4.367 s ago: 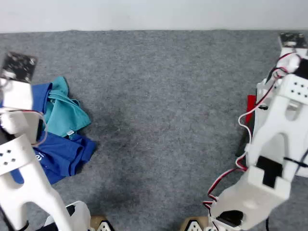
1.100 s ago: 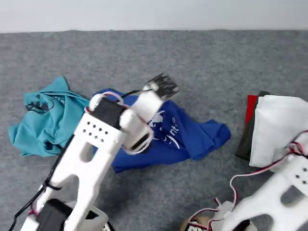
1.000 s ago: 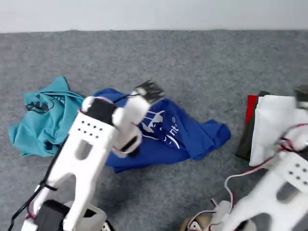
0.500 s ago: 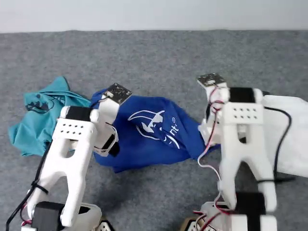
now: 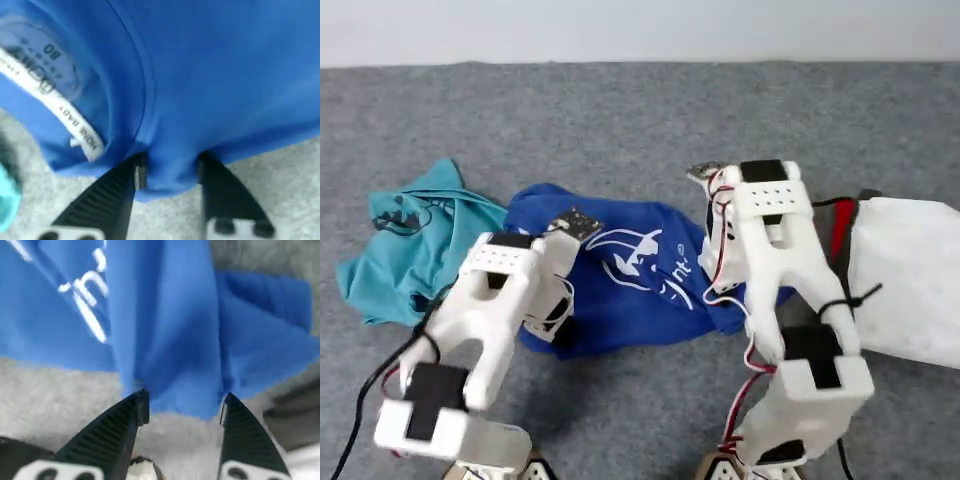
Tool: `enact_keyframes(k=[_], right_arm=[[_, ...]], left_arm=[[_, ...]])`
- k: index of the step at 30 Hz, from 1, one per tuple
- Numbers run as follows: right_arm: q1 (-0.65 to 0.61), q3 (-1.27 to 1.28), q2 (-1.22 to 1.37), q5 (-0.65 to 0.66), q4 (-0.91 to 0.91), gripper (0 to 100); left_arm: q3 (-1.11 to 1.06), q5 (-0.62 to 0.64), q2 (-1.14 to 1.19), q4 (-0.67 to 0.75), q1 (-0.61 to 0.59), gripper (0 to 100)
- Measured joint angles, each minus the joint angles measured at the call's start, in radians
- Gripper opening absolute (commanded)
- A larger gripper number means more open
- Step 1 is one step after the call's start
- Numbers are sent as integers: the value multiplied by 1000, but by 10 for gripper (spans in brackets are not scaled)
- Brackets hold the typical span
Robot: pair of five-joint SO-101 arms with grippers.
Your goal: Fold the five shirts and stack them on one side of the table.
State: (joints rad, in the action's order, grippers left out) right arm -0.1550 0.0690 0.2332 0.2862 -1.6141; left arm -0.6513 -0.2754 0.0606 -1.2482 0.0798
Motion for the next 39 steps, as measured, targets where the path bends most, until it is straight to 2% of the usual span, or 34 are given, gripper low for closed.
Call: enact_keyframes(k=[4, 9, 14, 22, 26, 30, 35, 39], right_arm=[[6, 0, 60, 0, 52, 201], [6, 0, 114, 21, 109, 6], [6, -83, 121, 89, 71, 9], [15, -465, 121, 176, -140, 9], [44, -511, 115, 219, -140, 9], [55, -448, 25, 255, -140, 9], [52, -301, -141, 296, -140, 9], [52, -255, -275, 331, -141, 9]], left_arm=[[54, 8, 64, 0, 5, 17], [72, 14, 80, 0, 6, 15], [74, 14, 80, 0, 6, 15], [58, 66, 61, -6, 38, 15], [-52, 75, -81, 0, 101, 18], [-164, 77, -341, -44, 137, 43], [-166, 77, -666, -153, 74, 207], [-166, 77, -855, -183, 15, 232]])
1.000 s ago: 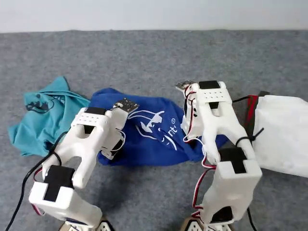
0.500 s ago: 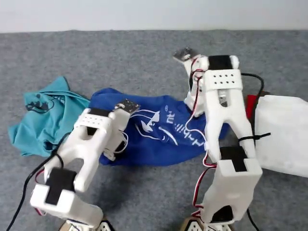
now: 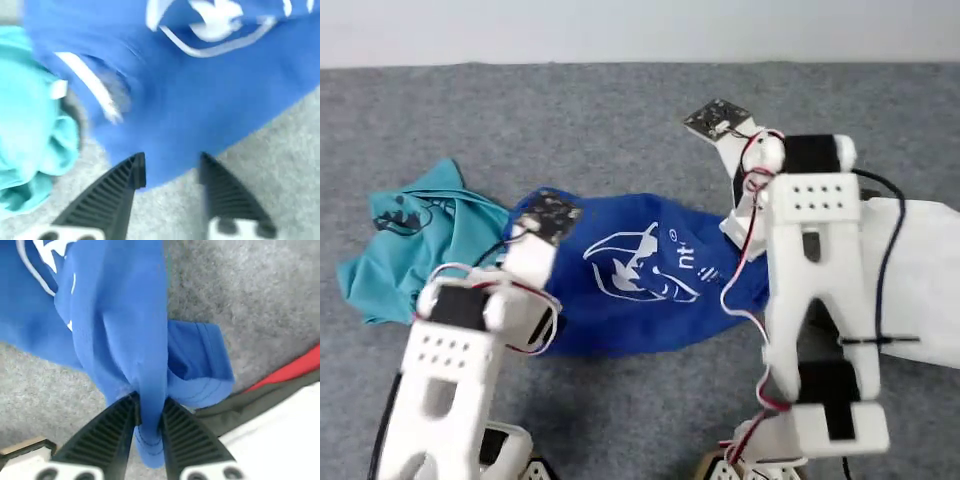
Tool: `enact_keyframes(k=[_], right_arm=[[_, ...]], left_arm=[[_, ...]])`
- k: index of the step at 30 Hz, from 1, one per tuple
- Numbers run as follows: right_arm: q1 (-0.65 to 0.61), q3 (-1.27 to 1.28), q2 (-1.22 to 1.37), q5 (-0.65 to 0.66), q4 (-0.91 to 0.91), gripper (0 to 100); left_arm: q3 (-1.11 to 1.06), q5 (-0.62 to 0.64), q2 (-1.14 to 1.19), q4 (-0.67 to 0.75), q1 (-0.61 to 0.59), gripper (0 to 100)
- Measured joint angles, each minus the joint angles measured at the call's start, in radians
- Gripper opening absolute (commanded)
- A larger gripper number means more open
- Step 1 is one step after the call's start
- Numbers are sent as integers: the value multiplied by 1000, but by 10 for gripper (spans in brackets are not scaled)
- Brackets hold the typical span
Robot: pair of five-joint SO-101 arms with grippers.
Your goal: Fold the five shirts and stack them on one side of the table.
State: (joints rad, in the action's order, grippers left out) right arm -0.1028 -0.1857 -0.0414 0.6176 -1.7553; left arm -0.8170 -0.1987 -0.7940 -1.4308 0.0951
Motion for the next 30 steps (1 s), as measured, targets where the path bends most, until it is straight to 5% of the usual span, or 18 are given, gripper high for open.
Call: enact_keyframes(k=[10, 18, 30], right_arm=[[-2, 63, -238, 72, 0, 9], [0, 417, -493, 175, 0, 9], [3, 812, -606, 215, 37, 9]], left_arm=[[0, -18, -124, -25, -32, 232], [0, 23, -110, 137, -130, 232], [350, 26, 480, 218, -135, 235]])
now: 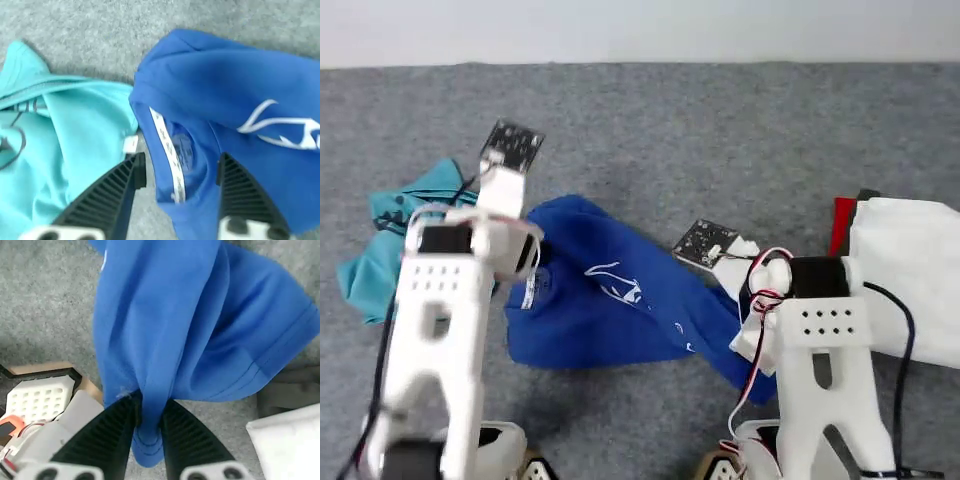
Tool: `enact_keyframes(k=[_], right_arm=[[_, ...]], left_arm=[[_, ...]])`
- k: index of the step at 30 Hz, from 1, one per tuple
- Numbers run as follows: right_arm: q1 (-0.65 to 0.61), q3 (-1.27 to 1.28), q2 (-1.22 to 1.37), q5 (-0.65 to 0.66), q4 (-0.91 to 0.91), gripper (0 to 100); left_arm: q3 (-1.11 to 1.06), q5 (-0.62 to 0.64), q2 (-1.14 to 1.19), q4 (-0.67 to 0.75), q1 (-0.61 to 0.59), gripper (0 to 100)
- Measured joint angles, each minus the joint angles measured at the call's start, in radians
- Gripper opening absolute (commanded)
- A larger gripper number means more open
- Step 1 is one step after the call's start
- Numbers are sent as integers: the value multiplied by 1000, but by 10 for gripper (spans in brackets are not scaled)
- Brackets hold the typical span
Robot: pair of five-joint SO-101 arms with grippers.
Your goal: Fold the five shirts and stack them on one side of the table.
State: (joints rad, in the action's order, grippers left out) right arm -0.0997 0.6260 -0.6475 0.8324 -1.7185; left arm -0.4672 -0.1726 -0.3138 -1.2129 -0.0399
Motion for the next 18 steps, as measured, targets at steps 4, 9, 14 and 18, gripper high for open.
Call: enact_keyframes(k=[4, 9, 14, 18], right_arm=[[0, 3, 0, 0, 0, 9], [0, 3, 0, 0, 0, 9], [0, 3, 0, 0, 0, 9], [0, 3, 0, 0, -17, 9]], left_arm=[[245, 0, 279, -44, 8, 235], [585, 0, 605, -186, 75, 235], [924, 0, 848, -279, 129, 235], [1172, 0, 1003, -347, 160, 235]])
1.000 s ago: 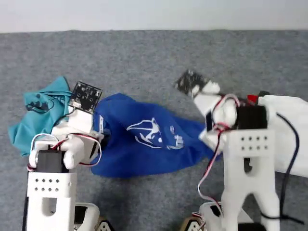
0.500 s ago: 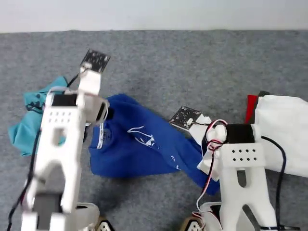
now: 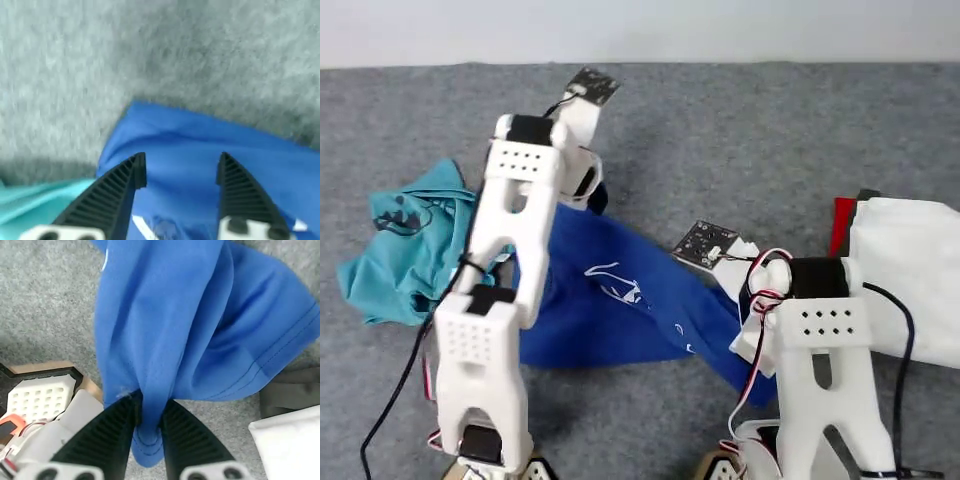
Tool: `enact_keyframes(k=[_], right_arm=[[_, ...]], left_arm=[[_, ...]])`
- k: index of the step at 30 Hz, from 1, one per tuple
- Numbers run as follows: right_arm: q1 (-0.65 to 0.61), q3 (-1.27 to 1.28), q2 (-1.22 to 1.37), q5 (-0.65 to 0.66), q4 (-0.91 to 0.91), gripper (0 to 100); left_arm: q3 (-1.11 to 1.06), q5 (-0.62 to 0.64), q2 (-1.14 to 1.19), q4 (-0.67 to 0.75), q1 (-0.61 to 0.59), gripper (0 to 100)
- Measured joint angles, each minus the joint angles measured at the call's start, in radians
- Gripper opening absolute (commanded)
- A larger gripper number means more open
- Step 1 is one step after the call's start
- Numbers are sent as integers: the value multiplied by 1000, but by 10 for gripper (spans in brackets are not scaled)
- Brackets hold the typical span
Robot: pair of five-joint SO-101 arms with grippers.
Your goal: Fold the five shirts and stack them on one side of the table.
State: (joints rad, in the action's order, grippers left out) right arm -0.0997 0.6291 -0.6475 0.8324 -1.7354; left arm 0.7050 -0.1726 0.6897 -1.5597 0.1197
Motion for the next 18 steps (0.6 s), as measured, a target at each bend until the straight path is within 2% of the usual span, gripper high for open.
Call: enact_keyframes(k=[6, 9, 14, 18], right_arm=[[32, 0, 0, 0, -15, 9], [68, 0, 0, 0, -15, 9], [98, 0, -2, 0, -15, 9], [112, 0, -66, 0, -15, 9]], left_arm=[[259, 0, 226, -140, 9, 234], [318, -8, 331, -161, 9, 222], [287, -18, 365, -167, 9, 105], [97, -74, 249, -167, 12, 68]])
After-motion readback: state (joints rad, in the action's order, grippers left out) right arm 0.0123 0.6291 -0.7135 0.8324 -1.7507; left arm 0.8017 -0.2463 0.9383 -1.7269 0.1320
